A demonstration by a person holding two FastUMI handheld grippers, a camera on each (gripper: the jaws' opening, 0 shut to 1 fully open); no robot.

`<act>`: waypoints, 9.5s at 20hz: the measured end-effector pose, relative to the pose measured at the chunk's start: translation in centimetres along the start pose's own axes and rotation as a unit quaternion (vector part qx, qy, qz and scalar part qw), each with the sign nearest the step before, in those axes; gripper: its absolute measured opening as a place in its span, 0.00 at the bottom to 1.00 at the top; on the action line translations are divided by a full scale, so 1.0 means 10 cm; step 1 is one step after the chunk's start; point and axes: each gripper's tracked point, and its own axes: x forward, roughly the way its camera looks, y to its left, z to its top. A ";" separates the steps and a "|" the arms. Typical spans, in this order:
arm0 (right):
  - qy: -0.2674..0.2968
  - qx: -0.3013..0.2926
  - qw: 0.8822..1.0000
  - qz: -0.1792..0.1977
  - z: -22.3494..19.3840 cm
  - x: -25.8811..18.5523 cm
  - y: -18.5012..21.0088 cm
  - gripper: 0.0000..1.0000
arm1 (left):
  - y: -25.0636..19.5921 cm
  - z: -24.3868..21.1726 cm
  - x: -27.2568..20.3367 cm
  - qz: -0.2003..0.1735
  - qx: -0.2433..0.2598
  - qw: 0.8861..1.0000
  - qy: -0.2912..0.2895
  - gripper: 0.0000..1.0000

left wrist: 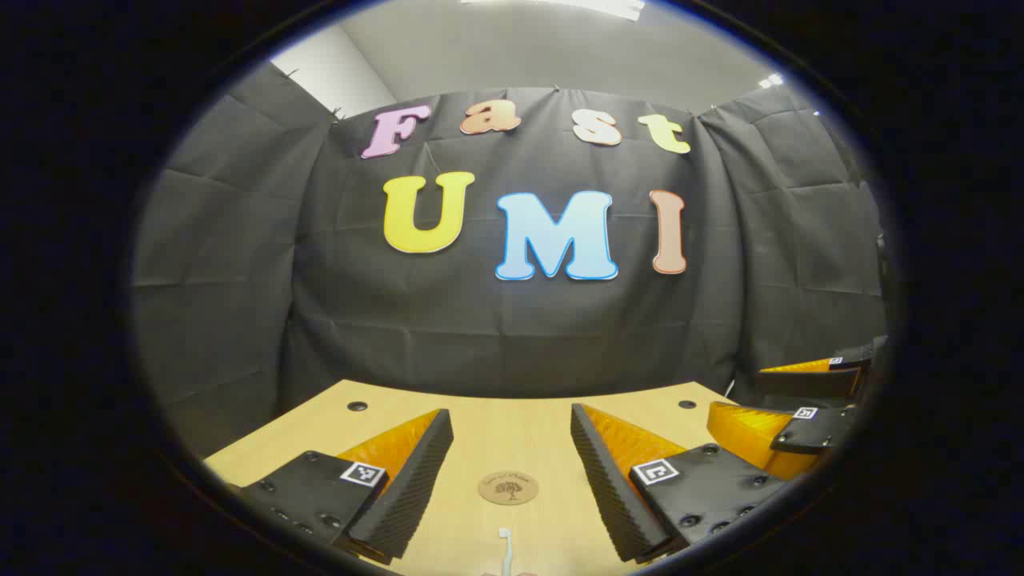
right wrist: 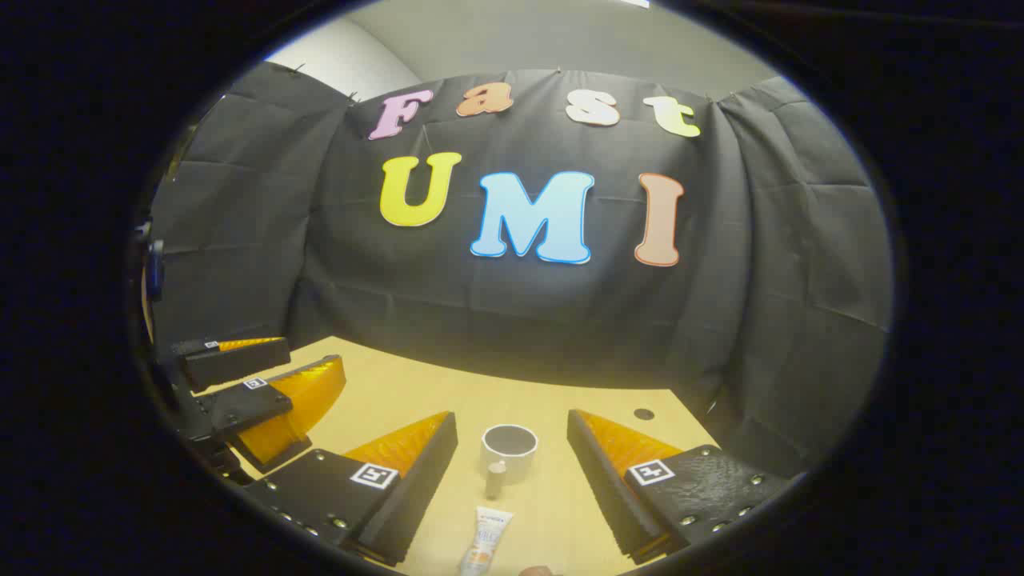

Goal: Put the toothbrush and toothpaste on the desktop into the cup, then pick up the cup and place it on the coaster on the desktop.

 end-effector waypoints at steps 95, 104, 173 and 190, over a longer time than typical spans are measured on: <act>0.501 0.189 0.842 0.068 -2.48 0.18 0.26 0.20 | -0.02 -2.93 -0.53 -0.013 -0.027 0.792 0.610 0.11; 0.416 0.178 0.885 0.106 -2.19 0.22 0.20 0.20 | -0.05 -2.79 -0.49 -0.028 -0.043 0.839 0.542 0.08; 0.079 0.039 0.992 0.088 -0.60 1.75 -0.36 0.76 | -0.51 -1.15 1.32 -0.082 -0.080 0.987 0.116 0.07; 0.064 0.134 0.989 0.009 -0.34 1.10 -0.97 0.82 | -1.38 -0.73 1.92 -0.191 -0.076 0.979 0.000 0.07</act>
